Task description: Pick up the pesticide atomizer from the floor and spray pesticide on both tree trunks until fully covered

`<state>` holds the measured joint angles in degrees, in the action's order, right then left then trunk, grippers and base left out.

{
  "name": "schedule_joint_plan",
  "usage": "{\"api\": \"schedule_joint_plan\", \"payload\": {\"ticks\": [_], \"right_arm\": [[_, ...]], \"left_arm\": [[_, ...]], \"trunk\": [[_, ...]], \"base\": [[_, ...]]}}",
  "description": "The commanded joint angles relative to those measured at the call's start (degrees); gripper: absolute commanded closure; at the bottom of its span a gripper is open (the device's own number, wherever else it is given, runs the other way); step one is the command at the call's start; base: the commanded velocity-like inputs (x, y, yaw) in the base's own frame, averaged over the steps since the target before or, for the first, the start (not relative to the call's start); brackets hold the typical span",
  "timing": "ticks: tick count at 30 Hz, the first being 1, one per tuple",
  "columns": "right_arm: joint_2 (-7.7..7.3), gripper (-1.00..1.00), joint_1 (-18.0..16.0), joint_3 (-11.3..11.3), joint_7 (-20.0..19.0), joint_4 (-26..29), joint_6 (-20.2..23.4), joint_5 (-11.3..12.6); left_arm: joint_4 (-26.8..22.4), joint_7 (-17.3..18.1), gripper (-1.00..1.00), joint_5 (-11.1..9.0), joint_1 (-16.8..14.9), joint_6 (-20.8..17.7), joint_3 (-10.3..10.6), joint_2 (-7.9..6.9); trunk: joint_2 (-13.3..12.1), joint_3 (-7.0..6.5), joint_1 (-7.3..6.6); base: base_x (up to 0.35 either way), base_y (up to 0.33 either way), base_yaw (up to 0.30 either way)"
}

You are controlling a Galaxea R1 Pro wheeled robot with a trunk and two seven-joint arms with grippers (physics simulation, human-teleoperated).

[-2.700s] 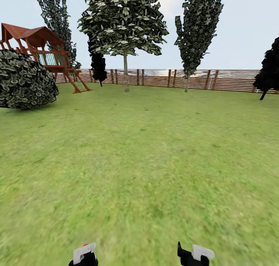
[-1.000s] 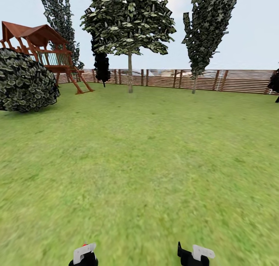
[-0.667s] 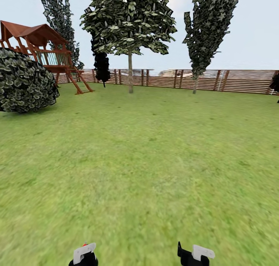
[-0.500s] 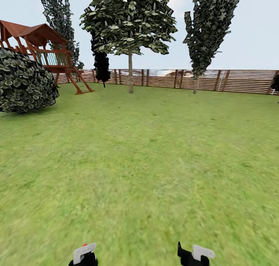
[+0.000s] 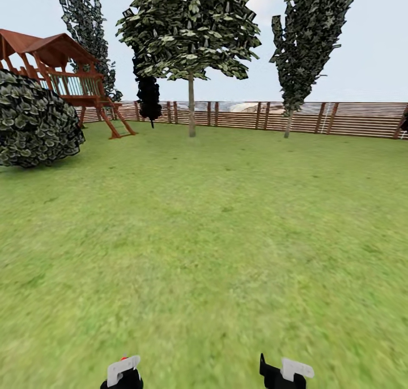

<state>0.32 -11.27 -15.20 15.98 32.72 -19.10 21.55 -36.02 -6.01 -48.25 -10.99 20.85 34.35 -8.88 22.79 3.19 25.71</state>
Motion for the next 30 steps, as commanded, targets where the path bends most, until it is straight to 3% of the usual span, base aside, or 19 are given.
{"api": "schedule_joint_plan", "payload": {"ticks": [1,30], "right_arm": [[-0.05,-1.0,-0.1,-0.5,0.4,0.0,-0.3,0.6],[-0.05,-1.0,-0.1,-0.4,0.4,0.0,-0.3,0.5]], "left_arm": [[-0.1,-0.6,1.0,-0.2,-0.1,0.3,0.5,-0.08],[-0.2,-0.6,1.0,-0.2,-0.1,0.3,0.5,-0.08]], "trunk": [[0.1,0.13,0.07],[0.1,0.13,0.07]], "base": [[0.339,0.096,0.0],[0.339,0.096,0.0]]}}
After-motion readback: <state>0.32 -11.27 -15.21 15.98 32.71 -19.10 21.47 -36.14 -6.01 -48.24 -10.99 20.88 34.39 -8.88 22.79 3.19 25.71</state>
